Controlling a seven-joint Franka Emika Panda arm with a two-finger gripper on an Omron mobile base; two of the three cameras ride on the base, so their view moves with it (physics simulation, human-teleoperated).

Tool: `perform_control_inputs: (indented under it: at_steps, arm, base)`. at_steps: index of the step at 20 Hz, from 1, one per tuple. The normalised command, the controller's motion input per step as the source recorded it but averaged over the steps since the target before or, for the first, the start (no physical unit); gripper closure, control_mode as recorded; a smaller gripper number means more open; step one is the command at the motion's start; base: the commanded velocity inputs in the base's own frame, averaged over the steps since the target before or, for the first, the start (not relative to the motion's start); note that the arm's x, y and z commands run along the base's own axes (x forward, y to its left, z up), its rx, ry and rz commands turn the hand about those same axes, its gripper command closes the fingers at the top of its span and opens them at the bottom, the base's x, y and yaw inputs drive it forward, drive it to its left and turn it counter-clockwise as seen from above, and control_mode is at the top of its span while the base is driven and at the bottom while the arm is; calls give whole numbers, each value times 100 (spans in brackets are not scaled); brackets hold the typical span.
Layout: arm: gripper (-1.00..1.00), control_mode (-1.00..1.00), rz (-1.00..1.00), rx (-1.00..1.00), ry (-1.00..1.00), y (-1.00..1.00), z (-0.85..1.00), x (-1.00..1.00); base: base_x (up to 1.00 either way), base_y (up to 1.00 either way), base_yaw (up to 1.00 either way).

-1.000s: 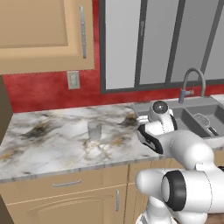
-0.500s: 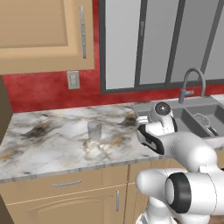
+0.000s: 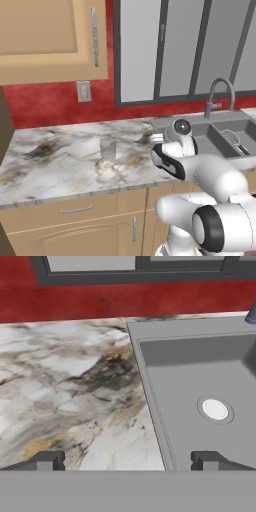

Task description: Place the glass cup in the left basin and the strainer in the right basin of the sink.

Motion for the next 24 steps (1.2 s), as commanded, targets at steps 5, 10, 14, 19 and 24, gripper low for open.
perform_control_inputs:
  at_steps: [5,10,14,19,24]
  arm:
    - [-100,-100,0,0,0,48,0,0]
    - [-100,-100,0,0,0,46,0,0]
    - [-100,-100,0,0,0,34,0,0]
    - [-100,-100,0,5,0,22,0,10]
    - [-100,-100,0,10,0,8,0,18]
  base:
    - [0,0,0]
    - [0,0,0]
    - [0,0,0]
    - [0,0,0]
    - [0,0,0]
